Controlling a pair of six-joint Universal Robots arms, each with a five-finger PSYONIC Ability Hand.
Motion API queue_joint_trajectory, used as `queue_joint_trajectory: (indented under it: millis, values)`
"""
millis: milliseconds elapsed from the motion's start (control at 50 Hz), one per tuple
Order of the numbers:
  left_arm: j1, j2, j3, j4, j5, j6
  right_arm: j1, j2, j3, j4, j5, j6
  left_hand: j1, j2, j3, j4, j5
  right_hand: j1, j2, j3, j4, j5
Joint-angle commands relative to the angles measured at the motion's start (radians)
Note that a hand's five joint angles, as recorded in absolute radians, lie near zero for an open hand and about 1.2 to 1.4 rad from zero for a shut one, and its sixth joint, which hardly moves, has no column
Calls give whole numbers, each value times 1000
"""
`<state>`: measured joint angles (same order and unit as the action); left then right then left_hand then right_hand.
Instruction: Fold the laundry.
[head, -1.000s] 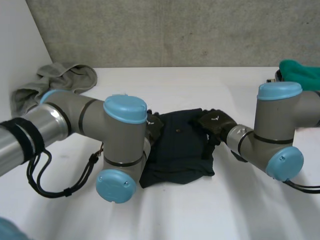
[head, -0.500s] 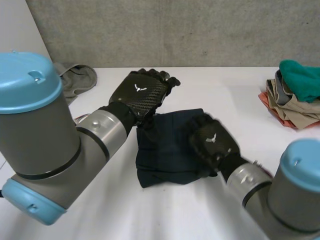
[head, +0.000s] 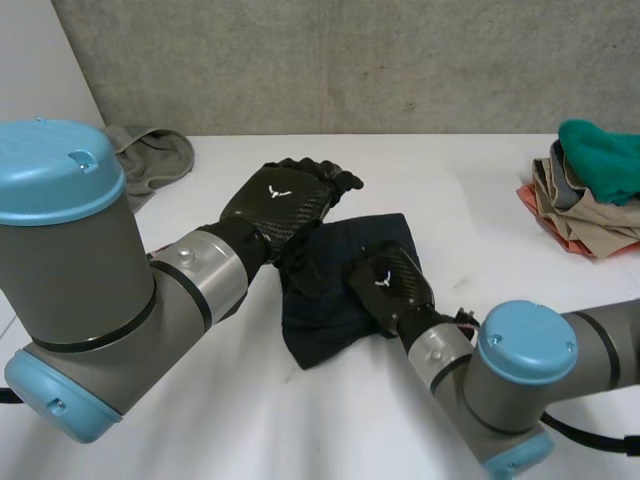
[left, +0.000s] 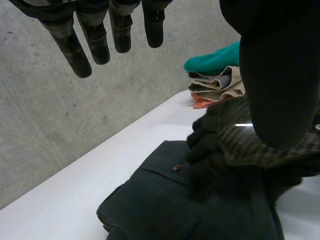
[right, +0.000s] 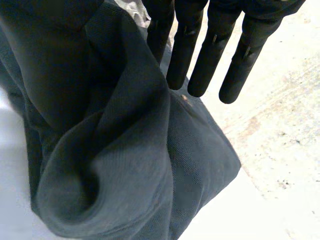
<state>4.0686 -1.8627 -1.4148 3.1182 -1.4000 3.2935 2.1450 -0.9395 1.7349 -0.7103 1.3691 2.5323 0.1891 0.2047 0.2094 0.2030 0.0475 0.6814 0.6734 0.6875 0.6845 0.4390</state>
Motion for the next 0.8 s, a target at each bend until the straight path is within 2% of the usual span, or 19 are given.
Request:
queue_joint_trajectory:
  millis: [20, 120, 220, 320, 380, 480, 620, 800]
  values:
    - [1, 0, -1, 2, 0, 0, 0, 51, -93, 32, 8, 9, 24, 9, 4, 10, -9, 234, 242, 228, 231, 302]
    - [1, 0, -1, 3, 0, 0, -2, 54, -147, 55, 12, 11, 21, 6, 1, 8, -11, 714, 722, 708, 711, 782]
    - [1, 2, 2, 3, 1, 0, -8, 59, -212, 67, 47, 46, 21, 6, 1, 8, -11, 715, 723, 709, 712, 783]
    - [0, 7, 2, 3, 0, 0, -13, 64, -264, 153, 15, 101, 21, 6, 1, 8, -11, 715, 723, 709, 712, 783]
    - [-2, 7, 0, 3, 0, 0, -16, 62, -262, 208, -11, 108, 21, 6, 1, 8, -11, 75, 83, 69, 72, 143]
    - [0, 5, -1, 3, 0, 0, -34, 51, -262, 337, -28, 131, 21, 6, 1, 8, -11, -252, -244, -258, -255, -184]
    - [1, 0, 0, 3, 1, 0, -73, 16, -226, 407, -34, 138, 21, 6, 1, 8, -11, -435, -427, -441, -438, -367]
    - [1, -7, 0, 3, 4, 3, -80, -4, -181, 407, -47, 132, 21, 6, 1, 8, -11, -485, -477, -491, -488, -417]
